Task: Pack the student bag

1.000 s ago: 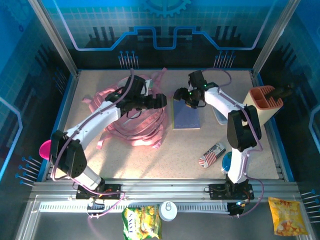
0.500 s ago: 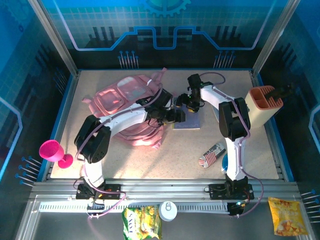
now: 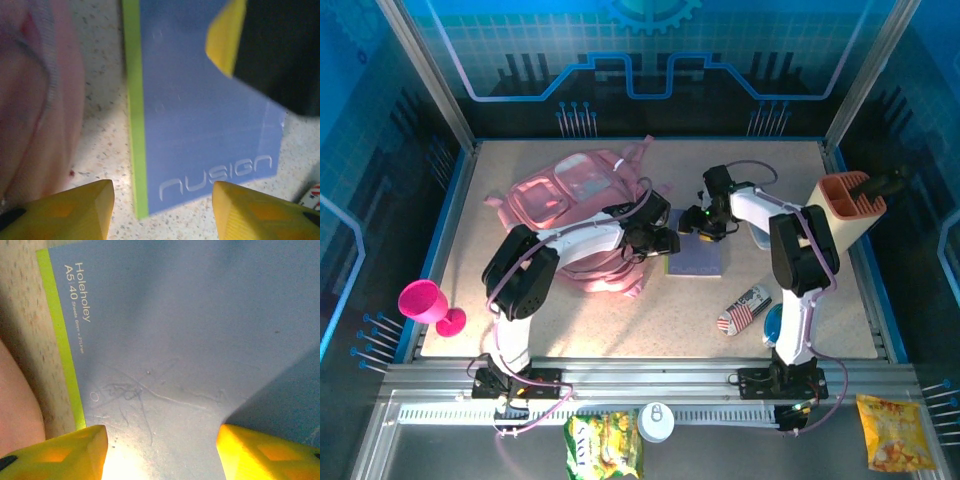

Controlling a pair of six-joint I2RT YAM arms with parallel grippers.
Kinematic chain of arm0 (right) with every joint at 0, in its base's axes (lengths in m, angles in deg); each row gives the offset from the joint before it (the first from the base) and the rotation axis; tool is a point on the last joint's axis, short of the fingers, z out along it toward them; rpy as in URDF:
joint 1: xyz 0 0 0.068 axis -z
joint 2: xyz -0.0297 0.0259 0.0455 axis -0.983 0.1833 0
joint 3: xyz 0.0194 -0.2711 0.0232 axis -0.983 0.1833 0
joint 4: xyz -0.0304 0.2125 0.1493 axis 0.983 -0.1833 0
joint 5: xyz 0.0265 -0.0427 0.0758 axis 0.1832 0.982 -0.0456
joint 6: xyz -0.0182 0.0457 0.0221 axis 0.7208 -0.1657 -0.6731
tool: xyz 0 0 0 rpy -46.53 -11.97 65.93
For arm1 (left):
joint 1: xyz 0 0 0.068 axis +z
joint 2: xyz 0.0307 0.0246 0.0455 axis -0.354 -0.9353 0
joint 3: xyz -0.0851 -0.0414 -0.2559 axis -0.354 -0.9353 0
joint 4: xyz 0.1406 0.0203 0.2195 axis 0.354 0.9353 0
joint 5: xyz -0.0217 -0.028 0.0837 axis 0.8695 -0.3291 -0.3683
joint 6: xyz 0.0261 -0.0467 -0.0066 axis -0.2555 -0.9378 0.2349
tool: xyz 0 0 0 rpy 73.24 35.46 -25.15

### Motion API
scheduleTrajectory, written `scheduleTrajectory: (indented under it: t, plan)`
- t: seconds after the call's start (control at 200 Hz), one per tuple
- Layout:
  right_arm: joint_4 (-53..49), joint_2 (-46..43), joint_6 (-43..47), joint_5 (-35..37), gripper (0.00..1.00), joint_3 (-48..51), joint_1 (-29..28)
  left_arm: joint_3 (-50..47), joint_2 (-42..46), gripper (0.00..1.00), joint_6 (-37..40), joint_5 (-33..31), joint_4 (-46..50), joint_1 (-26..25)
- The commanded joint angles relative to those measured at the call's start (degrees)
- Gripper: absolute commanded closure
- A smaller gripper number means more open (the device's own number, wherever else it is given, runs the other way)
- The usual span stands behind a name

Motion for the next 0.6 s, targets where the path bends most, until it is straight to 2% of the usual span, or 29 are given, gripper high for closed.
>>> scheduleTrajectory:
  t: [0.0, 0.14, 0.345, 0.595]
  plan:
    - [-1.28, -1.54, 1.56, -2.63, 0.39, 5.08, 0.48, -2.63, -0.27, 0.46, 0.11, -5.01, 1.48, 2.53]
    - [-0.52, -4.46, 1.79, -4.81, 0.41, 5.77, 0.36, -2.88, -0.06, 0.47, 0.37, -0.03, -1.17, 3.37]
    - [-0.31, -11.00, -0.31, -1.04, 0.41, 7.06, 0.83, -1.94, -1.12, 0.52, -4.73, 6.68, -3.79, 2.21]
    - [-2.88, -10.95, -1.12, 2.40, 0.41, 8.85, 2.10, 0.04, -4.10, 0.56, -7.86, 7.40, -3.27, 0.62]
